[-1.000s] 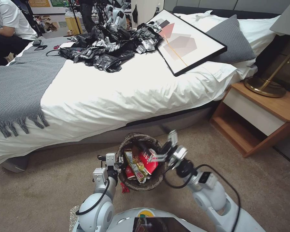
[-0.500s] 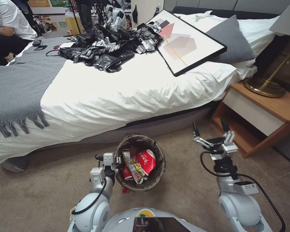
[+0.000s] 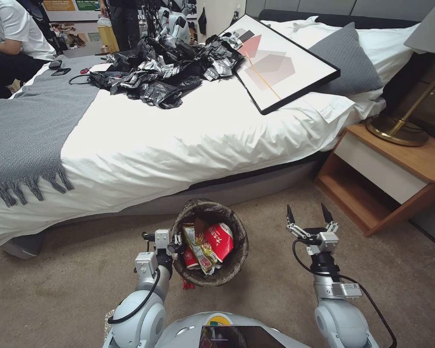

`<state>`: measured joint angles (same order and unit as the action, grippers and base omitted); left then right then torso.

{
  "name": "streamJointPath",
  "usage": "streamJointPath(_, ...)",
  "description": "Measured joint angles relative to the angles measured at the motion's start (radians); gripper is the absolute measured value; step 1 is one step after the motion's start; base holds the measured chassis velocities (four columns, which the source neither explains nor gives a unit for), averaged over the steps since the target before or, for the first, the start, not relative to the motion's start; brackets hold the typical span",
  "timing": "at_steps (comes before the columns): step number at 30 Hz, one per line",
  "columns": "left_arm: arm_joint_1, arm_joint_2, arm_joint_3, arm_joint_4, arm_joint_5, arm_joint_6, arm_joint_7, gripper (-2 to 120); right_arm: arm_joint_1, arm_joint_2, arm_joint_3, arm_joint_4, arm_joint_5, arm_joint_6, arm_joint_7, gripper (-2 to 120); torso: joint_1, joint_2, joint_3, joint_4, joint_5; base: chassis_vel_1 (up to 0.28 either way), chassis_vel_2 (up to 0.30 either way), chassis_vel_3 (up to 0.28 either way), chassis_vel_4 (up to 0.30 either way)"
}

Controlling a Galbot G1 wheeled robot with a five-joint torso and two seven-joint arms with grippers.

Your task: Pick up the trash bin, then pick up the garbage from the floor and place it into the trash bin.

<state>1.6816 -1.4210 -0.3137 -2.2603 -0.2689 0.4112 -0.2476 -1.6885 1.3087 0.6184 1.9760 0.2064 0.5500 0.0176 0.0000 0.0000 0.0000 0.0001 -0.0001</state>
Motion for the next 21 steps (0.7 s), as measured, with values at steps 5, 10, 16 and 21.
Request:
streamJointPath(5,-0.002,-0.002,0.000,0.004,0.001,-0.005,0.002,3,0.020,-0.003,-0.008,-0.016,0.000,0.017,-0.007,100,0.000,0.000,0.000,0.0000,0.0000,0.000,0.000,0.000,0.000)
streamJointPath(10,-0.003,-0.004,0.001,0.005,-0.002,-0.005,0.003,3,0.029,-0.009,-0.007,-0.022,0.008,0.019,-0.008,100,0.000,0.000,0.000,-0.0001,0.0001,0.000,0.000,0.000,0.000)
streamJointPath(16,-0.003,-0.003,0.003,0.005,-0.006,-0.005,0.004,3,0.038,-0.013,-0.006,-0.028,0.010,0.018,-0.010,100,0.000,0.000,0.000,-0.0002,0.0001,0.000,0.000,0.000,0.000)
streamJointPath(21,-0.002,-0.002,0.001,0.000,-0.006,-0.005,0.004,3,0.042,-0.020,-0.007,-0.028,0.012,0.008,-0.012,100,0.000,0.000,0.000,-0.0002,0.0001,0.046,0.030,0.032,0.042)
